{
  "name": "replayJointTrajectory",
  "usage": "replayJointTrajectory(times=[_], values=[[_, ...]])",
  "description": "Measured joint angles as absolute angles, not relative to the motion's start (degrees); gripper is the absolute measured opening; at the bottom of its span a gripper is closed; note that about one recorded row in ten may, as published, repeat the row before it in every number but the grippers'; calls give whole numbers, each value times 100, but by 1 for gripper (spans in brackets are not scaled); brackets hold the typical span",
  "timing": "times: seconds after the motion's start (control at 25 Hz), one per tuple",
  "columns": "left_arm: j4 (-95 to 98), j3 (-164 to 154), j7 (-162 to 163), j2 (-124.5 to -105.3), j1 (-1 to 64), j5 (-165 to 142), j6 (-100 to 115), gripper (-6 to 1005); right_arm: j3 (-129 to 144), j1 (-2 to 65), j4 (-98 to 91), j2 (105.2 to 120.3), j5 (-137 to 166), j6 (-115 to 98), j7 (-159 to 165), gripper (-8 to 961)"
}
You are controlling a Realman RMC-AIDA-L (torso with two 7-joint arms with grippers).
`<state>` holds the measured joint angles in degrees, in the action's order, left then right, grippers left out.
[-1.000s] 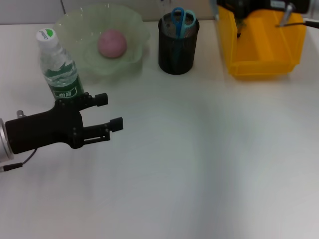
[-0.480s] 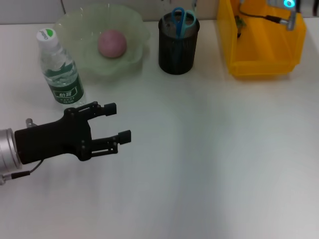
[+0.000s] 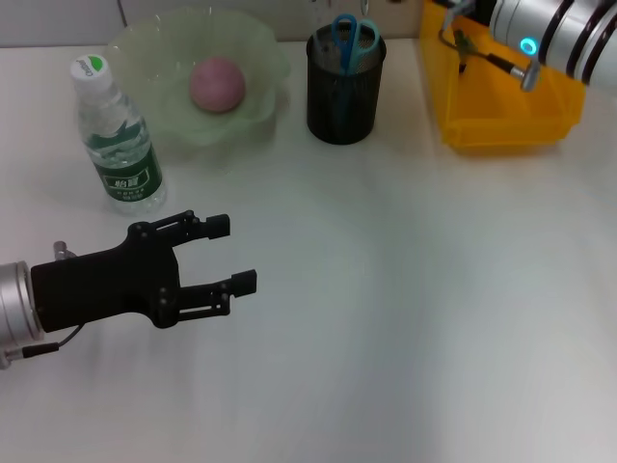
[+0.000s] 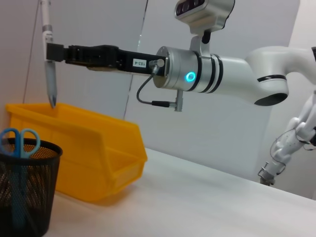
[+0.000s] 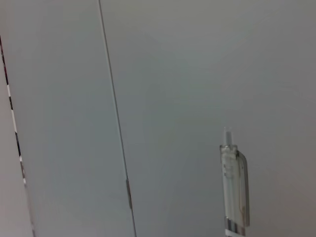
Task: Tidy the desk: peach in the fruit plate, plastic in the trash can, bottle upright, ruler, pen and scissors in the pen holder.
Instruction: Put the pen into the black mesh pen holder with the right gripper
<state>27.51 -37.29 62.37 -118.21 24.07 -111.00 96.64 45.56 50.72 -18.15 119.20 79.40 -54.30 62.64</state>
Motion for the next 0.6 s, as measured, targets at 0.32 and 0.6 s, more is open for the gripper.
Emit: replayJointTrajectory(times=[0.32, 0.6], values=[[2758, -3736, 6198, -11828, 2420, -11101, 9668, 829, 4520, 5178, -1257, 11961, 7846, -5298, 5500, 124], [2705, -3729, 6236, -11840, 2421, -11068, 9679, 829, 4545, 5227, -772, 11981, 6995, -5151, 4454, 124]])
